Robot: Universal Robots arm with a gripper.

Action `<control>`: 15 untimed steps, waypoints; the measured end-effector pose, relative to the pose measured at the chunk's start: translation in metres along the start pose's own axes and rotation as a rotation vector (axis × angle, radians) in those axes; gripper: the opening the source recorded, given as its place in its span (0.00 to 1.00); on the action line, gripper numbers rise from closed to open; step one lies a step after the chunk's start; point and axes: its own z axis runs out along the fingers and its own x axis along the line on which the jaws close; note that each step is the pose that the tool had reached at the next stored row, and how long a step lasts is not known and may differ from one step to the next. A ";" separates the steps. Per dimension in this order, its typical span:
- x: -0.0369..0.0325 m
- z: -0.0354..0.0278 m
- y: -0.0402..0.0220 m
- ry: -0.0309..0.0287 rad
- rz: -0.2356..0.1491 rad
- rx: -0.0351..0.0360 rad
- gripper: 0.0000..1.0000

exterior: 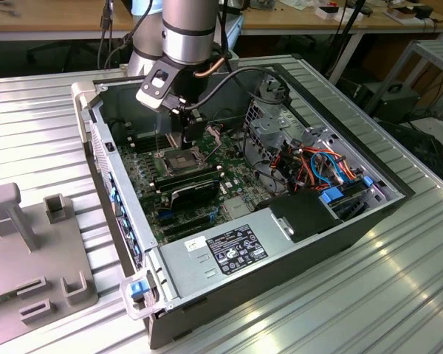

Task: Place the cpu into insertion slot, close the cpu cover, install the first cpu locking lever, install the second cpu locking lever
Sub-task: 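Place the cpu into insertion slot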

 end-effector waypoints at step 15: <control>0.0063 0.0370 0.0005 -0.0002 -0.007 -0.0003 0.54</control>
